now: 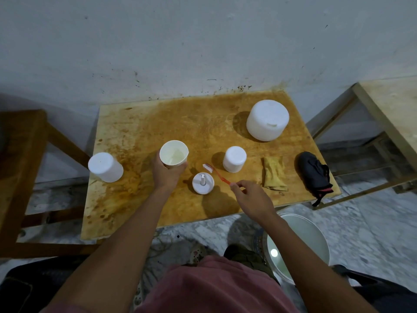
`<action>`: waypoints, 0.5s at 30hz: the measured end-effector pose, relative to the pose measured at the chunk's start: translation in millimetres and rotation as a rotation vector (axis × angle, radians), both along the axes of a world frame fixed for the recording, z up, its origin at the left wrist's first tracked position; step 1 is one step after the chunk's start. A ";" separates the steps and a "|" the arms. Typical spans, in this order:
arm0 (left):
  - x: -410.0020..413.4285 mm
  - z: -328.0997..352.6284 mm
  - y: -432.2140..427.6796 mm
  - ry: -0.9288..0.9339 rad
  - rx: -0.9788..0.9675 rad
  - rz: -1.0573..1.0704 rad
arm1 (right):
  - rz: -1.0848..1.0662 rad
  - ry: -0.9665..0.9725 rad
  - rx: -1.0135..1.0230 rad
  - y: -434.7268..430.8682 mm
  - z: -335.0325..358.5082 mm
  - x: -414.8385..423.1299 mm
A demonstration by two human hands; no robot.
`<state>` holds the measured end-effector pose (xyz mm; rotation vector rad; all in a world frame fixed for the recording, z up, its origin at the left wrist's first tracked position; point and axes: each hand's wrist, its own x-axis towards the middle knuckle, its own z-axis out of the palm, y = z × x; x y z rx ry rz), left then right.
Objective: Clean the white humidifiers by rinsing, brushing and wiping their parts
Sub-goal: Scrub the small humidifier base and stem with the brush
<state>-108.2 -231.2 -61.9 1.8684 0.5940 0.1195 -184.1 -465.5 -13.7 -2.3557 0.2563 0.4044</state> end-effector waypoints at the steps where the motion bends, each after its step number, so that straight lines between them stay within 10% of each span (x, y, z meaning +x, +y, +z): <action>1: -0.3 -0.4 -0.8 0.007 -0.002 -0.001 | 0.009 0.003 -0.014 0.0 -0.6 -0.6; 10: -10.5 -2.1 2.9 0.033 -0.032 -0.010 | 0.117 -0.009 -0.143 -2.3 -4.8 1.2; 15: -61.2 -9.1 -5.3 -0.036 0.297 -0.109 | 0.194 -0.024 -0.194 -6.5 -6.2 5.6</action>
